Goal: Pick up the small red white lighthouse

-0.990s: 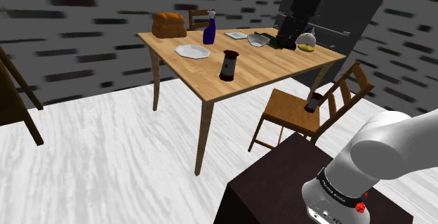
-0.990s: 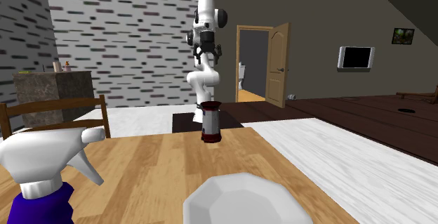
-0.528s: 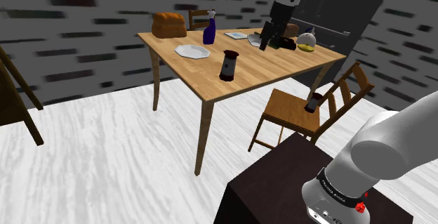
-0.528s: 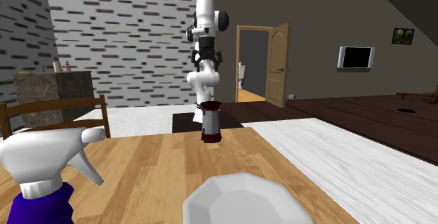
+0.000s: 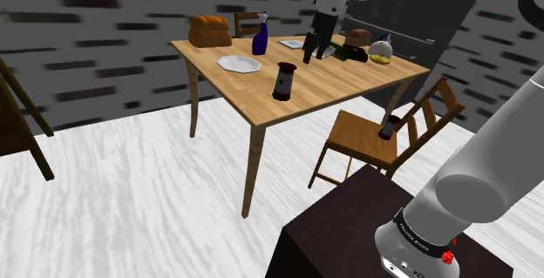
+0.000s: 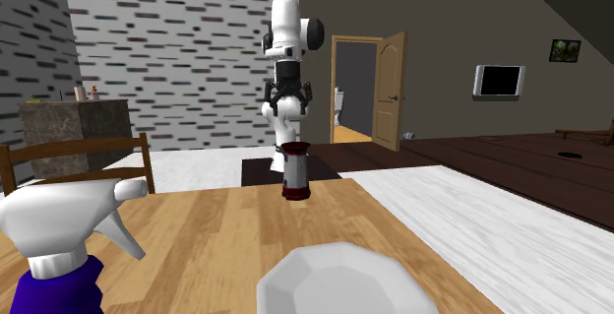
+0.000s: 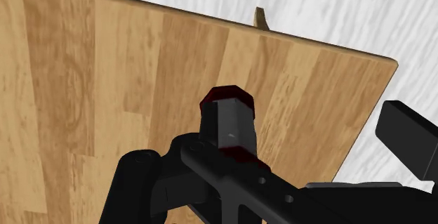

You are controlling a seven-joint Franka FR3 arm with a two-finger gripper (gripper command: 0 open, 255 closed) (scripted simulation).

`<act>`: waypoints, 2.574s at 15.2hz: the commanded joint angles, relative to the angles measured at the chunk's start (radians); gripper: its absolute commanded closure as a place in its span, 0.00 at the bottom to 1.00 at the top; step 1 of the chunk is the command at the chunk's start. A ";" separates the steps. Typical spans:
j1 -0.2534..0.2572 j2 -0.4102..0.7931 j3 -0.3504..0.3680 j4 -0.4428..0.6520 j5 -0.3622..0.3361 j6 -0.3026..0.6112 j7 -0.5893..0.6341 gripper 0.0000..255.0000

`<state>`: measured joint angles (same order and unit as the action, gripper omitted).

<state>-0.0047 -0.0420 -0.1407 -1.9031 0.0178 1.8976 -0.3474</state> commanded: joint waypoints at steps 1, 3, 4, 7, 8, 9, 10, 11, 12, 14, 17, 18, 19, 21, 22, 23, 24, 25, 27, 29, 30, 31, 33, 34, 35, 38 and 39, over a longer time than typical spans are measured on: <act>-0.001 0.087 -0.003 0.076 0.014 0.004 -0.018 0.00; -0.006 0.171 -0.004 0.155 0.028 0.002 -0.038 0.00; -0.009 0.213 -0.005 0.197 0.034 -0.001 -0.047 0.00; -0.019 0.333 -0.003 0.324 0.052 -0.018 -0.070 0.00; -0.019 0.335 -0.002 0.313 0.053 -0.005 -0.070 0.00; -0.019 0.337 -0.002 0.302 0.053 0.008 -0.071 0.00; -0.019 0.339 -0.002 0.291 0.054 0.020 -0.071 0.00; -0.019 0.341 -0.001 0.281 0.054 0.033 -0.072 0.00; -0.019 0.344 -0.001 0.271 0.055 0.045 -0.073 0.00; -0.019 0.349 -0.001 0.252 0.056 0.070 -0.074 0.00; -0.018 0.351 0.000 0.245 0.056 0.078 -0.074 1.00; -0.018 0.351 0.000 0.247 0.057 0.077 -0.074 1.00; -0.019 0.351 -0.001 0.247 0.057 0.077 -0.074 1.00; -0.019 0.353 0.000 0.249 0.057 0.077 -0.075 1.00; -0.019 0.352 -0.001 0.247 0.057 0.077 -0.075 1.00; -0.019 0.352 -0.001 0.247 0.057 0.078 -0.075 1.00; -0.019 0.353 -0.001 0.247 0.057 0.079 -0.075 1.00; -0.019 0.351 -0.001 0.245 0.057 0.079 -0.075 1.00; -0.019 0.348 -0.001 0.256 0.056 0.065 -0.074 1.00; -0.019 0.343 -0.001 0.275 0.055 0.040 -0.072 1.00; -0.019 0.340 -0.002 0.285 0.054 0.028 -0.072 1.00; -0.019 0.338 -0.002 0.296 0.053 0.015 -0.071 1.00; -0.019 0.334 -0.002 0.317 0.052 -0.010 -0.070 1.00; -0.019 0.333 -0.002 0.329 0.052 -0.023 -0.069 1.00; -0.020 0.331 -0.003 0.340 0.051 -0.036 -0.069 1.00; -0.020 0.329 -0.003 0.377 0.050 -0.075 -0.067 1.00; -0.021 0.328 -0.003 0.390 0.050 -0.089 -0.067 1.00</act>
<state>-0.0267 0.2912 -0.1442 -1.5189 0.0691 1.8195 -0.4169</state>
